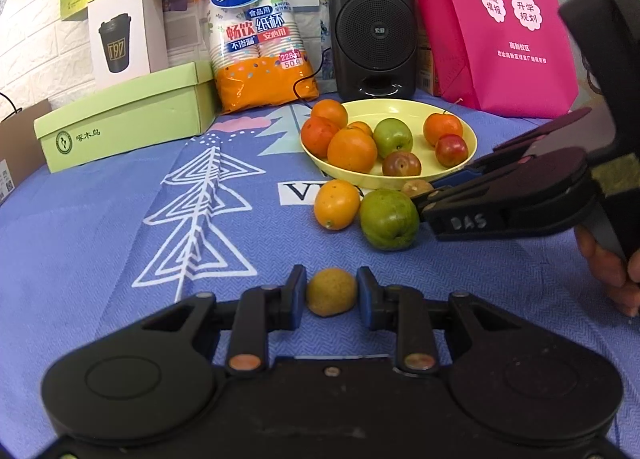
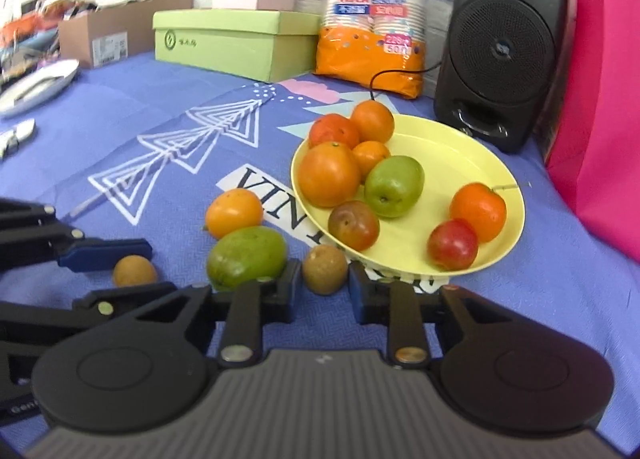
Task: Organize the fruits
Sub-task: 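Grasp a kiwi with the left tool while the right tool grasps a kiwi, then place both kiwis on the yellow plate and open both tools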
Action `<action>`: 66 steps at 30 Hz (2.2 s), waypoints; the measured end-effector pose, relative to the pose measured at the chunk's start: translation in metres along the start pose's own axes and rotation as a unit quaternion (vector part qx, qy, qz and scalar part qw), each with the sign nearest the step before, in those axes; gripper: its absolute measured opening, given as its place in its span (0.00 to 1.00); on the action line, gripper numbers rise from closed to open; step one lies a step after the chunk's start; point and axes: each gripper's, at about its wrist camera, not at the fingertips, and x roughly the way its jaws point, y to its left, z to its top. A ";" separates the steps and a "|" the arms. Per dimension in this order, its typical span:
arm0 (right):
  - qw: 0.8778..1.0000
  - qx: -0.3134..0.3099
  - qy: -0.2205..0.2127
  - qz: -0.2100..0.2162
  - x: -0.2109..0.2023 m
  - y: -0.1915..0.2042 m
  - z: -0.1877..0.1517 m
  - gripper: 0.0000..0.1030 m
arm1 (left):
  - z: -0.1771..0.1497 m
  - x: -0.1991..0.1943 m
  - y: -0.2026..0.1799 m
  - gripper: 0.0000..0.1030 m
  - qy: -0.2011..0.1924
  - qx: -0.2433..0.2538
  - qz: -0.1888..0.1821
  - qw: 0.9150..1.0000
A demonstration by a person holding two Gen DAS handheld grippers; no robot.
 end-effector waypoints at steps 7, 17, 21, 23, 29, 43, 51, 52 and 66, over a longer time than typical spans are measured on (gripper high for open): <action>0.999 0.048 0.002 0.000 -0.019 -0.017 -0.009 0.23 | 0.000 0.000 0.000 0.27 0.000 0.000 0.000 1.000; 0.996 0.092 -0.007 -0.005 -0.066 -0.024 -0.057 0.24 | 0.000 -0.003 -0.003 0.26 -0.001 0.005 0.008 1.000; 0.995 0.102 -0.015 -0.002 -0.077 -0.026 -0.058 0.24 | 0.001 -0.008 -0.001 0.25 0.000 -0.003 0.000 1.000; 0.995 0.099 -0.018 0.000 -0.081 -0.026 -0.058 0.24 | 0.001 -0.012 -0.001 0.25 0.002 -0.003 0.000 1.000; 0.995 0.096 -0.039 -0.003 -0.095 -0.034 -0.051 0.24 | 0.012 -0.022 0.000 0.25 -0.007 0.011 -0.009 1.000; 0.995 0.075 -0.066 0.002 -0.062 -0.059 0.018 0.24 | 0.146 0.049 -0.027 0.26 -0.041 0.106 -0.046 0.993; 0.997 0.068 -0.042 0.001 -0.018 -0.065 0.036 0.23 | 0.168 0.133 -0.029 0.26 0.014 0.076 -0.078 0.994; 0.997 0.069 -0.041 0.001 -0.015 -0.066 0.036 0.23 | 0.169 0.139 -0.028 0.26 0.018 0.071 -0.080 0.994; 0.996 0.078 -0.052 0.003 -0.009 -0.071 0.034 0.32 | 0.169 0.147 -0.030 0.68 0.008 0.092 -0.037 0.995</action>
